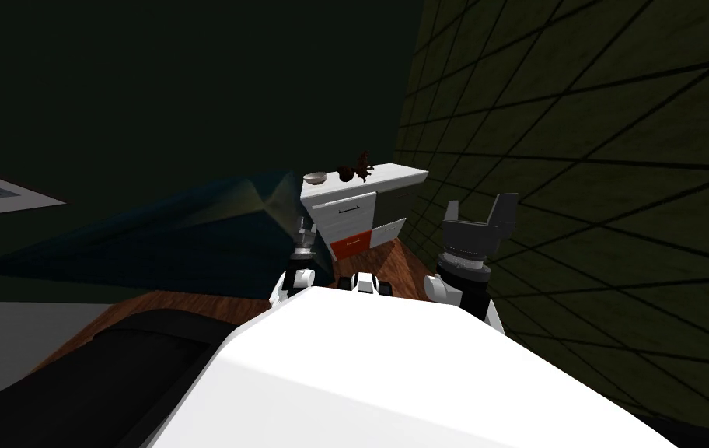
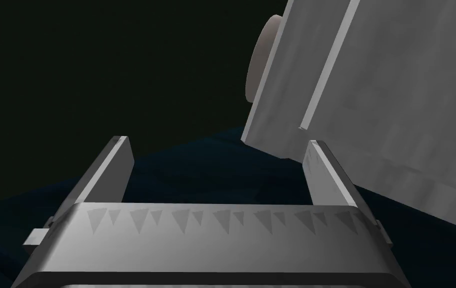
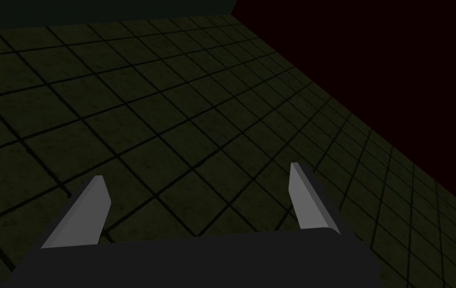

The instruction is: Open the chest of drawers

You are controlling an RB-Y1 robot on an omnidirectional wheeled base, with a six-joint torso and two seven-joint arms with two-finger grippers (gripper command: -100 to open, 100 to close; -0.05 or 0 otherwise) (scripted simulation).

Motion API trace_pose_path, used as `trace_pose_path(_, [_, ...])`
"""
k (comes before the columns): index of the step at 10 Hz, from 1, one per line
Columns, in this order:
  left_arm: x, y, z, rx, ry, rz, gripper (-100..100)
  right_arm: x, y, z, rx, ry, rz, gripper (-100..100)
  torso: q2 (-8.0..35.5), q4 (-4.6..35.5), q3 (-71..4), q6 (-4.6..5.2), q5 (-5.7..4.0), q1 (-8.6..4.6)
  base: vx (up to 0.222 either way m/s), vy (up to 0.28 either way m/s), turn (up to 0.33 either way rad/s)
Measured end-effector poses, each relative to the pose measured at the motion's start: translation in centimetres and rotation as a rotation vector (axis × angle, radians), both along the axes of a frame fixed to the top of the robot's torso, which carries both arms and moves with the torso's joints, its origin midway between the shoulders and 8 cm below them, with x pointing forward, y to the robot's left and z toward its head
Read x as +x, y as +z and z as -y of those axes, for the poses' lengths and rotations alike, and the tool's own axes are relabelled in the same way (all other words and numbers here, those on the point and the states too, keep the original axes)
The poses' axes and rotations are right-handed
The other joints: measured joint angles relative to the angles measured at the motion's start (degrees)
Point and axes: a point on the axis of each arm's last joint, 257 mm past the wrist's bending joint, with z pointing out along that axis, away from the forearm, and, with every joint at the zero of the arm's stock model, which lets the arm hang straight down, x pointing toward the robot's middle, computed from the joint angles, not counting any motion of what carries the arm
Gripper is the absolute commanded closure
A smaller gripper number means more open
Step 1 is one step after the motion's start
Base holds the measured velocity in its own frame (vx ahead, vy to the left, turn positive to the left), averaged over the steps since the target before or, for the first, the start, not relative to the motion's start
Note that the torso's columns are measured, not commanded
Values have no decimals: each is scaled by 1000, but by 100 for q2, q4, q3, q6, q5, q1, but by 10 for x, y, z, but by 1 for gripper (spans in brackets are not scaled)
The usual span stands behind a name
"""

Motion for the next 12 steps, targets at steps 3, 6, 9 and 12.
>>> trace_pose_path(3, [8,-24,-18,-30,20,-59,-100,0,0,0,0,0,0,0,-3,-1,-1,-1,-4,-19,189,-171,77])
trace_pose_path(6, [14,-46,-33,-70,44,-104,-100,0,0,0,0,0,0,0,3,1,2,-1,2,2,175,-137,85])
trace_pose_path(9, [17,-75,-49,-146,82,-152,-100,0,0,0,0,0,0,0,1,0,0,0,-3,-9,178,-161,78])
trace_pose_path(12, [14,-102,-53,-264,127,-184,-100,0,0,0,0,0,0,0,9,2,6,0,0,-1,128,-126,40])
